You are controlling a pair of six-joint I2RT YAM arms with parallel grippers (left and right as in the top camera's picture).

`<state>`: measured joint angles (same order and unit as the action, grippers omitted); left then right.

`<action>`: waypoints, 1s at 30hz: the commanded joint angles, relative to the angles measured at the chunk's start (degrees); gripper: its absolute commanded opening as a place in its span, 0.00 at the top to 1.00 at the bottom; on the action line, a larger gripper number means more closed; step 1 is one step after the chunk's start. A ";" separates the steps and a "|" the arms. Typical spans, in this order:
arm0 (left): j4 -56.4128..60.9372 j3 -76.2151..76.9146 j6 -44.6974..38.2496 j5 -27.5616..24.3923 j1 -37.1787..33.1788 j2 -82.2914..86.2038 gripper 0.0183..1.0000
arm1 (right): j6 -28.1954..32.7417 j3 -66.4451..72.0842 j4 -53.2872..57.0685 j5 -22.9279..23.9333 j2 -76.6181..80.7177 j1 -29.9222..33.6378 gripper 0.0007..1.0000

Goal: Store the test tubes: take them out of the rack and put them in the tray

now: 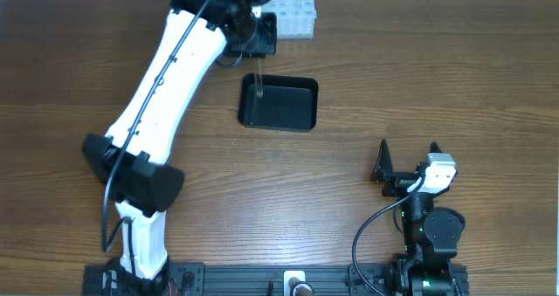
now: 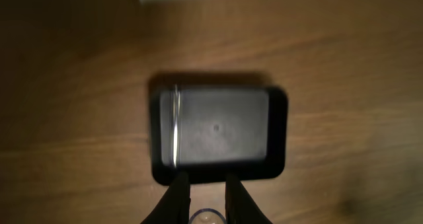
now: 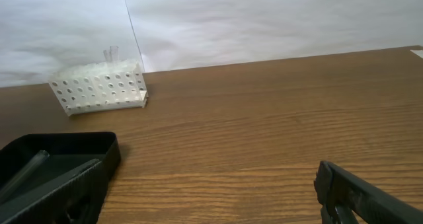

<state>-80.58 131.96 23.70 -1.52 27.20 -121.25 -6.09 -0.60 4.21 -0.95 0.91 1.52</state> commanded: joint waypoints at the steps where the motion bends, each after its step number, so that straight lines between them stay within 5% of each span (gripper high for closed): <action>1: -0.96 0.44 1.22 -3.52 -0.04 -6.49 0.97 | -0.52 0.28 0.24 0.55 -0.63 0.33 0.01; 30: 2.01 0.44 0.94 -2.97 -0.09 -21.03 0.98 | -0.52 0.28 0.24 0.52 -0.63 0.33 0.01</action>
<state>-78.81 131.94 24.12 -4.29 27.22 -140.40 -6.07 -0.60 4.21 -0.95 0.91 1.52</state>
